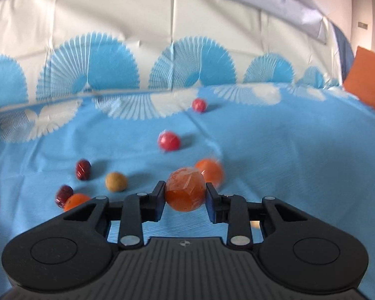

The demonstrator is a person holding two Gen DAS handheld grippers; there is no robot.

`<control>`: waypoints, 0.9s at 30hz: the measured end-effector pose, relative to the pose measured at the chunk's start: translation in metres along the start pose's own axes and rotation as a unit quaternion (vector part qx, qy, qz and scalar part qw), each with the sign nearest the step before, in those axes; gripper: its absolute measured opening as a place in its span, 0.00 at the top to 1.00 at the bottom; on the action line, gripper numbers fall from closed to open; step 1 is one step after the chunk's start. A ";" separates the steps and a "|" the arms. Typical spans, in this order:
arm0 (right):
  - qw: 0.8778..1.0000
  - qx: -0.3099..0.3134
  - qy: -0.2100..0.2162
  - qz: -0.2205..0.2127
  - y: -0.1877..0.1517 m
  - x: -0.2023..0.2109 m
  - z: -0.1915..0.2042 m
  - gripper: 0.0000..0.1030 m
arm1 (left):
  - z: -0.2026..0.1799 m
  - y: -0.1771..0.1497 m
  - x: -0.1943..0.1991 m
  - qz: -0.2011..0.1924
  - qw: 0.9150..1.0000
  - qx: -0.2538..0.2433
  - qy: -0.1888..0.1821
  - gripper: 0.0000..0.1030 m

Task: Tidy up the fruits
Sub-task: 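Carry both held fruits over the plate and open both tools to drop them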

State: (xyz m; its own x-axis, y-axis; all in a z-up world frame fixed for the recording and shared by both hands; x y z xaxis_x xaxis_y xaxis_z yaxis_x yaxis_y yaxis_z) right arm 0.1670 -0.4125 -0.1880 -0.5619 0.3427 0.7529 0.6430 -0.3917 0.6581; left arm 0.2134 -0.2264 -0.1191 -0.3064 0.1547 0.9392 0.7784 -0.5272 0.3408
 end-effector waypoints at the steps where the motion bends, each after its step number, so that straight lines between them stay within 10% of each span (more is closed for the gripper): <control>1: 1.000 0.003 0.005 -0.005 0.001 0.015 -0.002 0.67 | 0.003 -0.013 0.015 -0.002 1.000 0.014 0.002 0.65; 8: 0.987 0.130 0.078 -0.057 -0.020 0.159 0.024 0.67 | 0.033 -0.103 0.097 0.008 0.996 0.088 0.027 0.65; 15: 0.968 0.167 0.189 0.005 -0.068 0.270 0.066 0.67 | 0.058 -0.186 0.166 -0.006 0.990 0.128 0.067 0.65; 27: 0.943 0.228 0.240 0.025 -0.148 0.384 0.108 0.67 | 0.055 -0.288 0.231 -0.055 0.981 0.178 0.056 0.65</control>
State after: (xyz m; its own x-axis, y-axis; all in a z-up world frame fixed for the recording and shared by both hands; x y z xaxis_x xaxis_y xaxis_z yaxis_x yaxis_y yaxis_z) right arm -0.0878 -0.1304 0.0041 -0.6248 -0.1351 0.7690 0.7711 0.0478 0.6349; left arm -0.0515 0.0069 0.0020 -0.4425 0.0919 0.8920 0.8728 -0.1841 0.4520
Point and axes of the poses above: each gripper's, at about its wrist camera, not at the fingertips, and x roughly against the way its jaws point, z to its left, y to its top, the point moved 6 cm from there along -x, roughly the way its jaws point, and after that the axes turned 15 degrees about z, right-handed, at the moved point
